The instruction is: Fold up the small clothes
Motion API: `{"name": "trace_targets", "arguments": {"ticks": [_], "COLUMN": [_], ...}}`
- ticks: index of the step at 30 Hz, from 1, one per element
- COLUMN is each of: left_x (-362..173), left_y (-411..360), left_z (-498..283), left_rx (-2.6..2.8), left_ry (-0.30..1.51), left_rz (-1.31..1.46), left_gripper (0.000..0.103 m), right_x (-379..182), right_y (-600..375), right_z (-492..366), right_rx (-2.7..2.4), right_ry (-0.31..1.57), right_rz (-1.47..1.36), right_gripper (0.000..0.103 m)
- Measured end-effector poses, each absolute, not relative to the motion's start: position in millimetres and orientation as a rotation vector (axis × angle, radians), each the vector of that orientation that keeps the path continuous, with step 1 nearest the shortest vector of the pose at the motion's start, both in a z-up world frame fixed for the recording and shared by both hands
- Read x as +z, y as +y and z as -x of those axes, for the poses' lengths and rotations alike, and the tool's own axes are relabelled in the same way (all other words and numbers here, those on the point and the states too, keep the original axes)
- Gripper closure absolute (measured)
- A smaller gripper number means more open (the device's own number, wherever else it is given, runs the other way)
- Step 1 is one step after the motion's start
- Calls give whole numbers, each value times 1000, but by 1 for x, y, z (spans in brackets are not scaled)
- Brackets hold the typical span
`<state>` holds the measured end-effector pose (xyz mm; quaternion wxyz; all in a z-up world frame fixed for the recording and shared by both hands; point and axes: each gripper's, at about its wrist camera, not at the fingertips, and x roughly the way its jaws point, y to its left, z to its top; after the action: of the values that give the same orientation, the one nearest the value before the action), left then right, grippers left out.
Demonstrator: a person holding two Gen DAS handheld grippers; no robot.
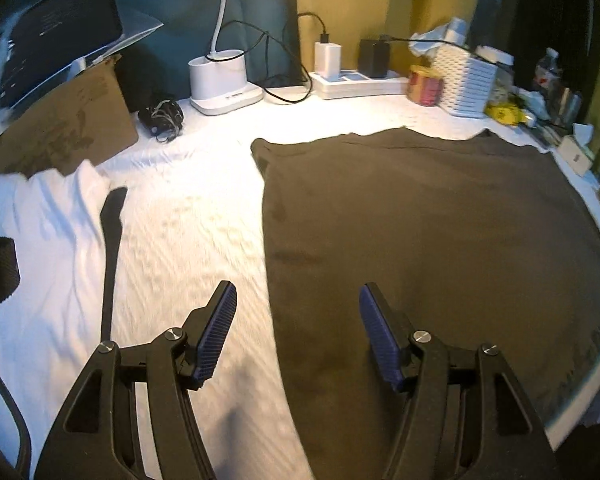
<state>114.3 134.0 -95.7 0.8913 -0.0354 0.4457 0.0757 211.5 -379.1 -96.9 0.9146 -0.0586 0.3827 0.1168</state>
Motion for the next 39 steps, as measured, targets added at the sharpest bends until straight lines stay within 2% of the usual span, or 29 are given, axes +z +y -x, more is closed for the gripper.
{"name": "trace_targets", "arguments": {"ticks": [6, 7, 8, 9, 10, 13, 22, 28, 30, 32, 33, 39], "left_x": [-110, -113, -116, -118, -117, -114, -118, -115, -114, -111, -109, -96], "left_y": [136, 137, 137, 138, 140, 138, 151, 155, 153, 151, 150, 144], "left_z": [-153, -159, -165, -170, -174, -182, -183, -177, -174, -167, -163, -140], "left_rx": [141, 134, 128, 123, 117, 125, 210, 273, 273, 262, 262, 220], "left_ry": [963, 972, 982, 999, 991, 1004, 971, 970, 970, 955, 941, 898], "left_rz": [12, 8, 6, 8, 28, 14, 41, 70, 72, 82, 88, 111], "left_gripper": [40, 43, 55, 58, 66, 101, 101, 92, 80, 42, 37, 36], "right_x": [-93, -92, -92, -91, -89, -88, -100, -113, -115, -116, -116, -109], "right_y": [-368, -366, -364, -363, -361, -355, -352, -348, -347, -346, -345, -344], "right_z": [-246, -253, -256, -260, -263, -274, -298, -294, -289, -284, -279, -259], "right_rx": [274, 282, 287, 293, 299, 324, 332, 314, 304, 298, 297, 278], "right_ry": [775, 770, 766, 758, 747, 730, 772, 817, 827, 832, 832, 820], "right_rz": [127, 129, 131, 132, 133, 139, 145, 152, 150, 145, 145, 142], "right_gripper": [67, 67, 67, 67, 67, 67, 67, 67, 66, 57, 52, 50]}}
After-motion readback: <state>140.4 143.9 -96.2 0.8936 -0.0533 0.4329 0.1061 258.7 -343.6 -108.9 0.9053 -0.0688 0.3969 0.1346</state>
